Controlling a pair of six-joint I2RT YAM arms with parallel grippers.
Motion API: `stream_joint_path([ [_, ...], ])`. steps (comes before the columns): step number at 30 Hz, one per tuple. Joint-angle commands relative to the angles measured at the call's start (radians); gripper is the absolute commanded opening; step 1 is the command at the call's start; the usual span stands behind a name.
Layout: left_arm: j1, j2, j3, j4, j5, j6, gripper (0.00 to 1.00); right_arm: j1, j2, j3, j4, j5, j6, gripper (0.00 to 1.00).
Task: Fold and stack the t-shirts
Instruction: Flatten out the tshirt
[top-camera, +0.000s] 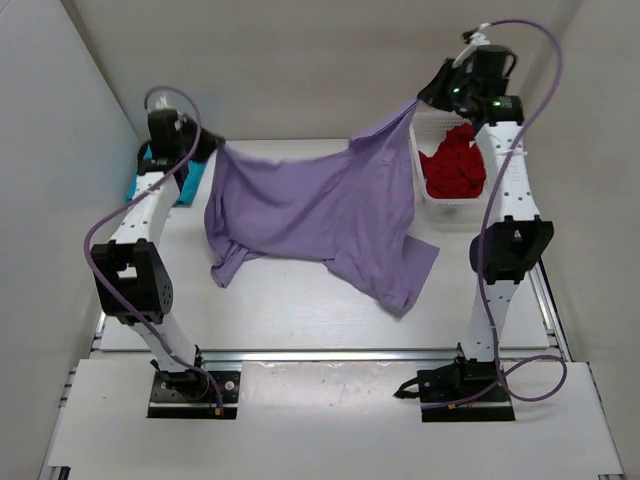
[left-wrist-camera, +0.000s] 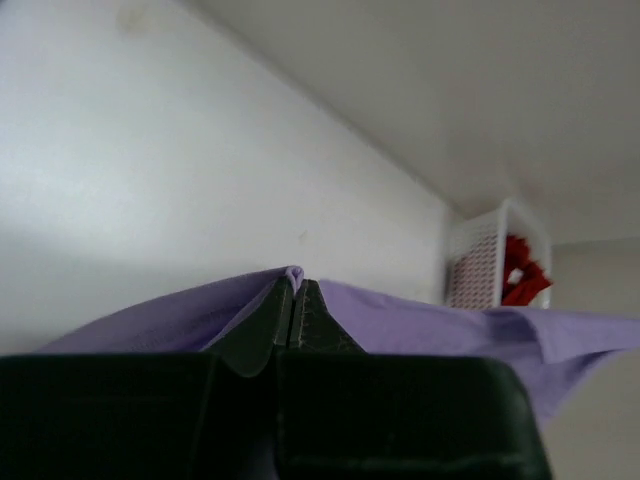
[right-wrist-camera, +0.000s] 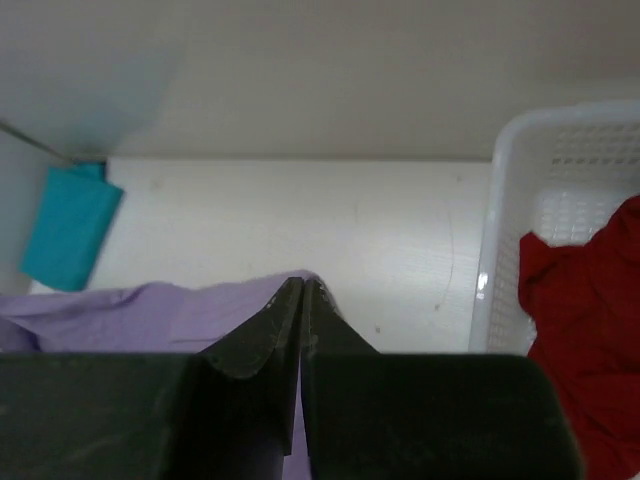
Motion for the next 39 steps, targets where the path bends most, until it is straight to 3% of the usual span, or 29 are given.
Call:
stream_joint_path([
  [1,0.009,-0.028,0.325,0.044,0.001,-0.031,0.0,-0.089,-0.099,0.149,0.242,-0.157,0.166,0.0],
  [3,0.035,-0.016,0.412,0.064,0.001,-0.054,0.0,-0.109,-0.113,0.217,0.394,-0.158,0.198,0.0],
  [7,0.09,-0.016,0.506,0.126,0.003,-0.091,0.0,-0.136,-0.2,0.166,0.687,-0.109,0.231,0.0],
  [12,0.173,0.032,0.681,0.08,-0.007,-0.106,0.0,-0.178,-0.244,0.245,0.668,-0.173,0.211,0.0],
  [16,0.204,-0.002,0.605,0.113,0.001,-0.103,0.0,-0.163,-0.289,0.095,0.551,-0.174,0.125,0.0],
  [19,0.213,-0.069,0.453,0.141,0.001,-0.08,0.0,-0.14,-0.361,-0.1,0.453,-0.134,0.038,0.0],
  [22,0.207,-0.19,0.194,0.193,-0.027,-0.043,0.0,-0.097,-0.535,-0.481,0.471,-0.002,-0.022,0.0],
  [24,0.195,-0.314,-0.052,0.254,-0.086,-0.011,0.0,-0.068,-0.655,-0.832,0.514,0.073,-0.026,0.0],
  [28,0.173,-0.519,-0.415,0.293,-0.149,0.03,0.0,-0.047,-0.887,-1.325,0.56,0.178,0.063,0.0],
  [31,0.144,-0.727,-0.761,0.262,-0.168,0.029,0.0,-0.045,-1.019,-1.56,0.493,0.182,0.147,0.0],
  [34,0.141,-0.865,-0.975,0.205,-0.151,0.024,0.0,-0.065,-1.108,-1.744,0.418,0.116,0.21,0.0],
  [39,0.198,-0.985,-1.122,0.074,-0.036,0.018,0.0,-0.065,-1.356,-1.863,0.223,0.018,0.251,0.0],
])
